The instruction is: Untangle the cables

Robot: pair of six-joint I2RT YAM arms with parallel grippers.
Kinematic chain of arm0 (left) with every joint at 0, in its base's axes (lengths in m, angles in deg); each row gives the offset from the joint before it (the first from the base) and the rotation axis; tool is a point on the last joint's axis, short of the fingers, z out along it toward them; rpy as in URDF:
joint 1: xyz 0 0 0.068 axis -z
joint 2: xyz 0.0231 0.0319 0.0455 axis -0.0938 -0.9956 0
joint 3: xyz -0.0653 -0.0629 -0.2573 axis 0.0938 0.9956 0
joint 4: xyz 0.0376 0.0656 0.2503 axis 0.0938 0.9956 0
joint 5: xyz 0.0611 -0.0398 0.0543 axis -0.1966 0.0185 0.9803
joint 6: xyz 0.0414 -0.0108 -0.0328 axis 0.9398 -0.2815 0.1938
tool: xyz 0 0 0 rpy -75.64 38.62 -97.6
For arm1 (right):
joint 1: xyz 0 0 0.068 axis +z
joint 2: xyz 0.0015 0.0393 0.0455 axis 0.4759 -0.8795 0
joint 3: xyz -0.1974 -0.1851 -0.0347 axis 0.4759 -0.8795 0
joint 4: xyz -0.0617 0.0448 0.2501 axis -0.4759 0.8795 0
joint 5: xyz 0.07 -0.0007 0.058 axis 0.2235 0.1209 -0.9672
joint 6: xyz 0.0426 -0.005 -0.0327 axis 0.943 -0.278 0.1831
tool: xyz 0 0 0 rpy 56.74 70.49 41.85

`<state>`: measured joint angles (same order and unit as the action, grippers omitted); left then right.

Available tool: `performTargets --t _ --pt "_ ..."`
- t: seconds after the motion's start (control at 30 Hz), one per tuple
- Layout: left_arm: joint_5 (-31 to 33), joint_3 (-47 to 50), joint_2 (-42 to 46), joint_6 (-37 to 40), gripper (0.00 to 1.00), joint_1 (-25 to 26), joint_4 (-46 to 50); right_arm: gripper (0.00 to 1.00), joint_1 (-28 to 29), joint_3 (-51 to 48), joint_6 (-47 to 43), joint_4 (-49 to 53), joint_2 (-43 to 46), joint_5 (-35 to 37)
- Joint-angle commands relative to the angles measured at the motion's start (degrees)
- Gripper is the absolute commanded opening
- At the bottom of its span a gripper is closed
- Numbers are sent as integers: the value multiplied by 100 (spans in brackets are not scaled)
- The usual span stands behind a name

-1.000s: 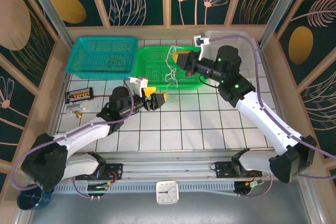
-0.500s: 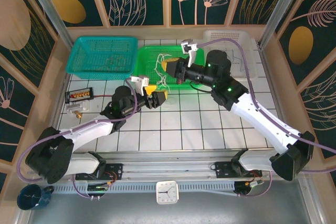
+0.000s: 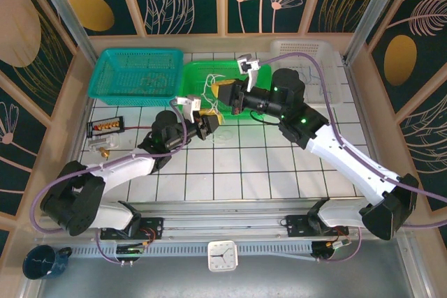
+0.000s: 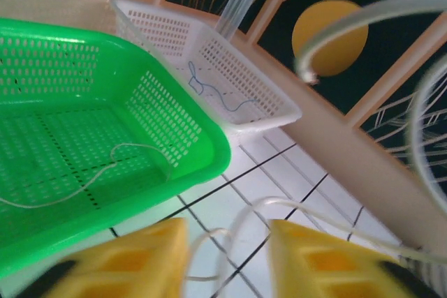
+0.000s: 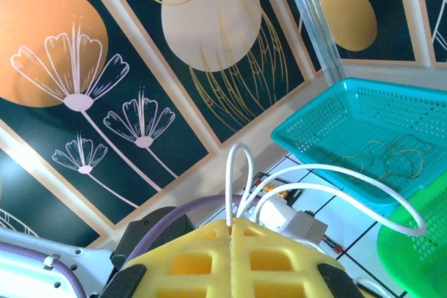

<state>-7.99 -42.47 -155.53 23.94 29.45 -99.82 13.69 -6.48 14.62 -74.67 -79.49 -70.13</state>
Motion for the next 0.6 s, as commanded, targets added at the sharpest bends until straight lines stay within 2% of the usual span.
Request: performTargets --t 0.0,0.03,0.07,0.23,0.57 --pt "-72 -75 -75 51 14 14 -368 0 28 283 -177 -24 112 251" --pt "-58 -37 -74 47 4 9 -375 0 -4 317 -211 -15 118 292" --pt "-40 16 -72 42 0 14 -384 0 -47 355 -229 -19 111 325" --pt "59 423 -26 -107 0 11 -590 0 -444 511 -210 -155 101 355" --pt "119 1386 81 -476 0 10 -847 0 -2073 759 488 -734 -95 -198"
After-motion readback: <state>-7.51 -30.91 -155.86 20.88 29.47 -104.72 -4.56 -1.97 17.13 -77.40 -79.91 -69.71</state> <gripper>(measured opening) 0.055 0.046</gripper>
